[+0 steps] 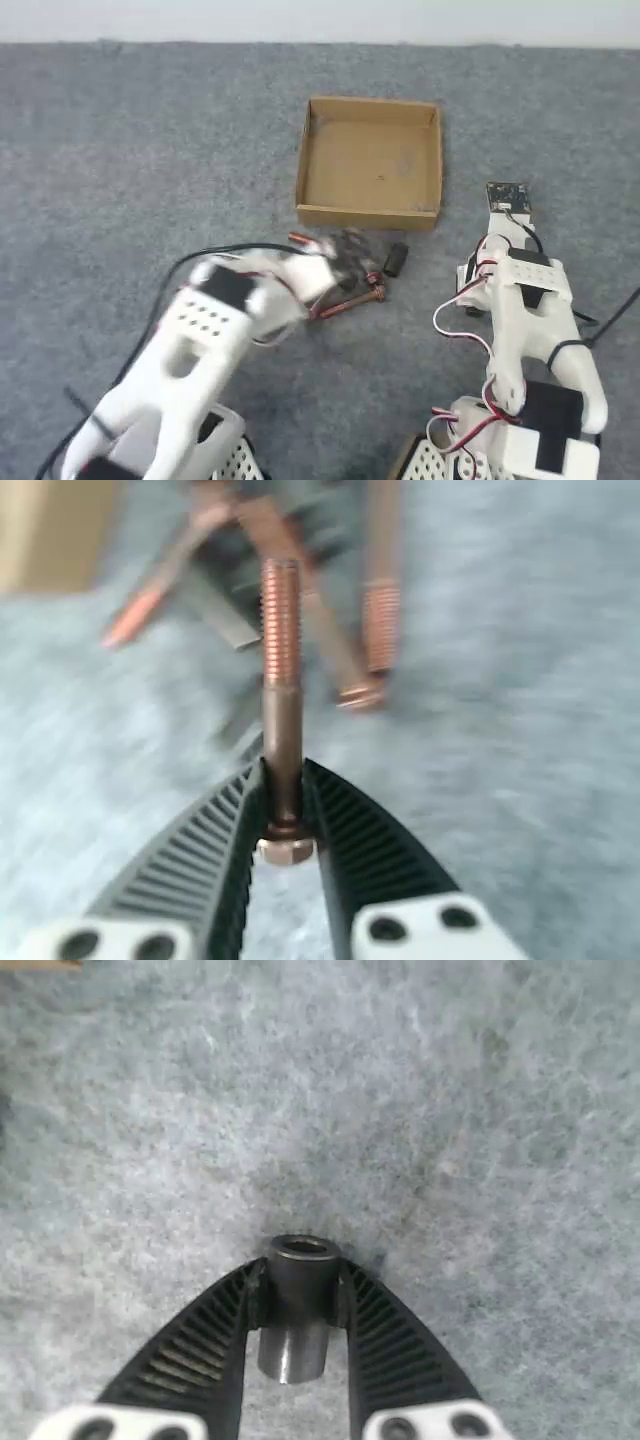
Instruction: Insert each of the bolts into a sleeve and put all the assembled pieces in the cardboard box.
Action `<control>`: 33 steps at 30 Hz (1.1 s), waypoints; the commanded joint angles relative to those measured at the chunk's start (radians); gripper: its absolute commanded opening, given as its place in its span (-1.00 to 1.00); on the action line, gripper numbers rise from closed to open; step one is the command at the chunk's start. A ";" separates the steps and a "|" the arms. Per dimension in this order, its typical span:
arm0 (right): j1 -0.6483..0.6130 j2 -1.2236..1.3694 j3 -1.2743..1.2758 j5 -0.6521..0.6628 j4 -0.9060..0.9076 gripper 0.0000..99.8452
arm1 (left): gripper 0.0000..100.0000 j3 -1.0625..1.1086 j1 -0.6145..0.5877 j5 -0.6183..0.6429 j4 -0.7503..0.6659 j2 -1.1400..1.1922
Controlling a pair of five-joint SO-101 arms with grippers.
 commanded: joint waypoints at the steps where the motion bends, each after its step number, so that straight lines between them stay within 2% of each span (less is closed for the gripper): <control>1: 0.015 -0.008 -0.060 0.014 -0.012 -0.99 | -0.96 0.016 -0.115 -0.012 -0.058 -0.107; 5: 0.015 -0.008 -0.060 0.014 -0.012 -0.99 | -0.96 -0.012 -0.190 -0.012 -0.104 -0.014; 10: 0.015 -0.008 -0.060 0.012 -0.010 -0.99 | -0.96 -0.148 -0.296 -0.011 -0.138 0.212; 22: 0.015 -0.008 -0.060 0.015 -0.010 -0.99 | -0.91 -0.395 -0.313 -0.014 -0.138 0.661; 25: 0.013 -0.008 -0.060 0.018 -0.010 -0.99 | -0.79 -0.420 -0.315 -0.002 -0.138 0.692; 27: 0.013 -0.008 -0.060 0.018 -0.010 -0.99 | -0.73 -0.426 -0.315 0.049 -0.138 0.681; 33: 0.012 -0.008 -0.060 0.018 -0.012 -0.99 | -0.71 -0.426 -0.307 0.184 -0.132 0.568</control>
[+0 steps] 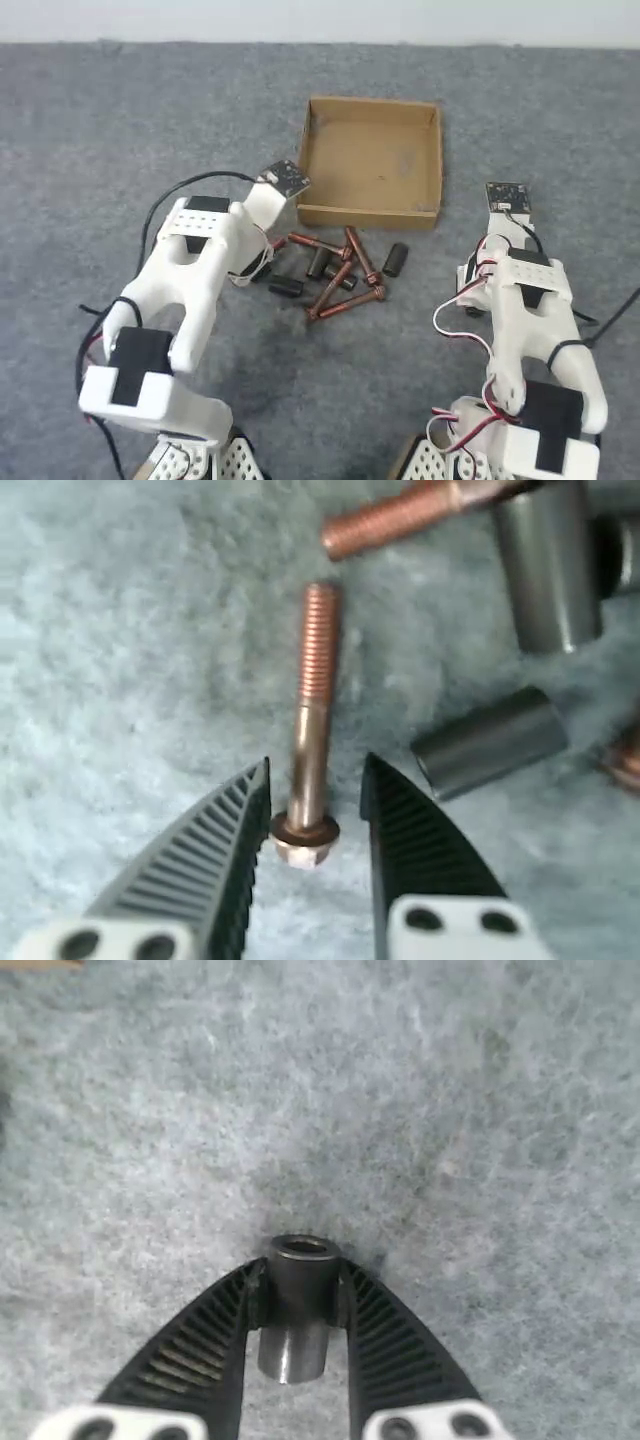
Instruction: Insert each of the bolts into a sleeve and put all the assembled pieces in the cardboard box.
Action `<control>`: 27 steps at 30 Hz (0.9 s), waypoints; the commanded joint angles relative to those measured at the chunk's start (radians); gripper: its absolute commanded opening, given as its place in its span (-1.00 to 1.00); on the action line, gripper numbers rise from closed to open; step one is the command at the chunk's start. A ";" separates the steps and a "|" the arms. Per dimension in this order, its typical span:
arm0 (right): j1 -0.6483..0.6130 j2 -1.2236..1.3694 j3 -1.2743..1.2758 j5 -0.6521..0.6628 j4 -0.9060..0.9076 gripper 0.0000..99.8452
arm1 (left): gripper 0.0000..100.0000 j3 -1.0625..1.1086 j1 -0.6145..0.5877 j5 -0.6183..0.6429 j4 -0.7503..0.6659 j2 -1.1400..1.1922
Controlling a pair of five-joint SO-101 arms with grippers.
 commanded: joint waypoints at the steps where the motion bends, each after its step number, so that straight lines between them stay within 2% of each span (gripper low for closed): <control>1: 0.012 -0.008 -0.060 0.012 -0.012 -0.99 | -0.71 -0.041 0.006 0.103 -0.014 -0.152; 4: 0.012 -0.008 -0.060 0.014 -0.012 -0.99 | -0.74 -0.012 0.009 0.203 0.035 -0.252; 11: 0.012 -0.007 -0.060 0.014 -0.013 -0.99 | -0.98 0.077 0.072 0.434 0.100 -0.376; 16: 0.012 -0.005 -0.060 0.014 -0.012 -0.99 | -0.98 0.127 0.121 0.644 0.091 -0.330; 20: 0.012 -0.004 -0.060 0.014 -0.012 -0.99 | -0.98 0.133 0.114 0.776 0.064 -0.255; 25: 0.012 -0.002 -0.060 0.014 -0.012 -0.99 | -0.98 0.163 0.110 0.867 -0.055 -0.098; 27: 0.012 -0.002 -0.060 0.014 -0.012 -0.99 | -0.98 0.134 0.077 0.878 -0.051 -0.052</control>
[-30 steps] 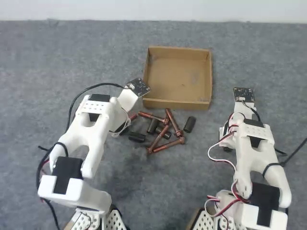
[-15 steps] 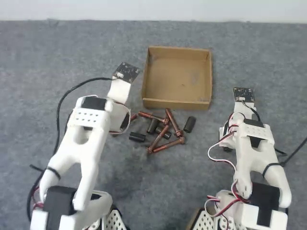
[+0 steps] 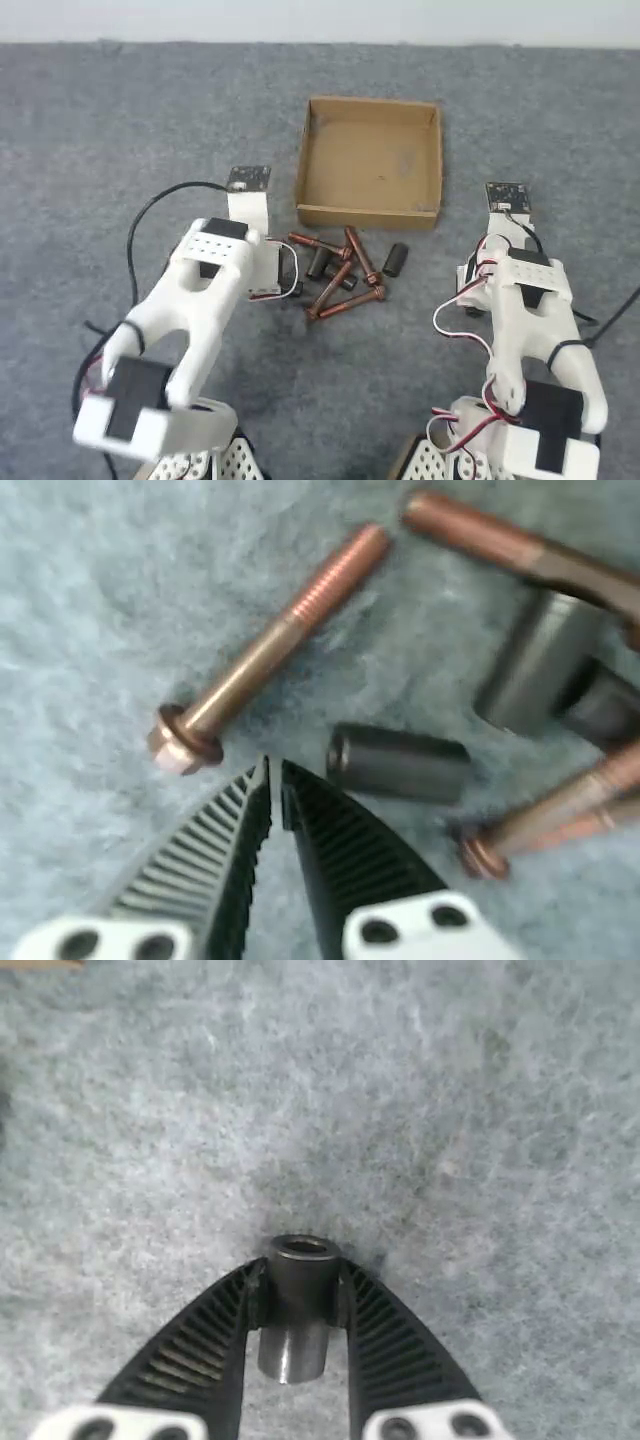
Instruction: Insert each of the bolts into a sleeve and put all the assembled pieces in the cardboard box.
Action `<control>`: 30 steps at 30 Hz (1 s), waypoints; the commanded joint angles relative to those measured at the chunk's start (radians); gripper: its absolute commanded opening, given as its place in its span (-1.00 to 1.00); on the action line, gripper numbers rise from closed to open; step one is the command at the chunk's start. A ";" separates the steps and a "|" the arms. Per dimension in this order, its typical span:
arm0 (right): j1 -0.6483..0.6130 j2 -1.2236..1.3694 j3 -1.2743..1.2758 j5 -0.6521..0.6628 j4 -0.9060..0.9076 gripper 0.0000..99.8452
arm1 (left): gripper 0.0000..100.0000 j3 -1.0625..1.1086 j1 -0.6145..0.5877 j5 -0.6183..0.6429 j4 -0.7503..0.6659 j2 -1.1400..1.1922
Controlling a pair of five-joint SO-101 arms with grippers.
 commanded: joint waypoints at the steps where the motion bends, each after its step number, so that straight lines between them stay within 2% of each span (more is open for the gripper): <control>1: 0.012 -0.002 -0.060 0.014 -0.012 -0.99 | -0.98 -0.064 -0.057 0.044 -0.018 0.080; 9: 0.012 -0.001 -0.060 0.014 -0.012 -0.99 | -0.98 -0.197 -0.196 0.044 -0.009 0.155; 22: 0.012 -0.001 -0.060 0.014 -0.010 -0.99 | -0.98 -0.257 -0.198 0.043 -0.206 0.172; 27: 0.012 0.001 -0.060 0.014 -0.010 -0.99 | -0.98 -0.266 -0.203 0.044 -0.368 0.235; 30: 0.012 0.001 -0.060 0.014 -0.010 -0.99 | -0.98 -0.300 -0.199 0.044 -0.350 0.261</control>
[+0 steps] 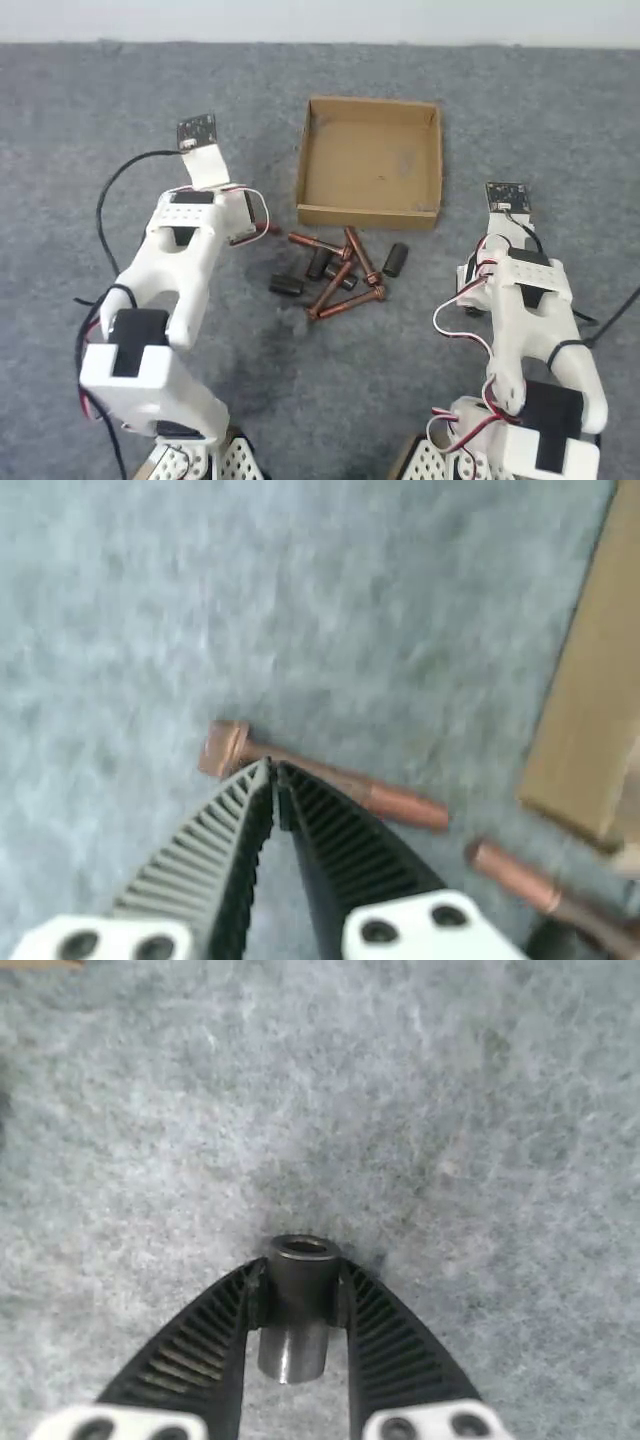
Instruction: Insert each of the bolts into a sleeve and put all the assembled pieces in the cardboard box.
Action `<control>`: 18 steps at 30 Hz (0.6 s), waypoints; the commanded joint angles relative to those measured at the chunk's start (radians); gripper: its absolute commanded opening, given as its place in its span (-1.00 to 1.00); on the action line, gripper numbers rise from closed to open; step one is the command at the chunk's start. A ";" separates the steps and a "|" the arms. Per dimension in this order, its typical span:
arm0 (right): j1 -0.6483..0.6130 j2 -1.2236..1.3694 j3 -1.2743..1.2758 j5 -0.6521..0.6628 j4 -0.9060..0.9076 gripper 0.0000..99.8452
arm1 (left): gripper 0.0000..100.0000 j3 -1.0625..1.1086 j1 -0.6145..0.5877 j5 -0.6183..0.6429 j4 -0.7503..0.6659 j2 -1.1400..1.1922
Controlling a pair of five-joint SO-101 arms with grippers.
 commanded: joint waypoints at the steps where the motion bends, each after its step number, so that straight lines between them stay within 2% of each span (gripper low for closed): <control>1: 0.012 0.001 -0.060 0.014 -0.012 -0.98 | -0.98 -0.077 -0.006 0.017 -0.003 0.020; 11: 0.010 0.001 -0.060 0.014 -0.018 -0.98 | -0.97 -0.087 0.002 0.043 0.097 -0.121; 18: -0.004 0.002 -0.060 0.015 -0.019 -0.98 | -0.97 -0.035 -0.005 0.434 0.046 -0.195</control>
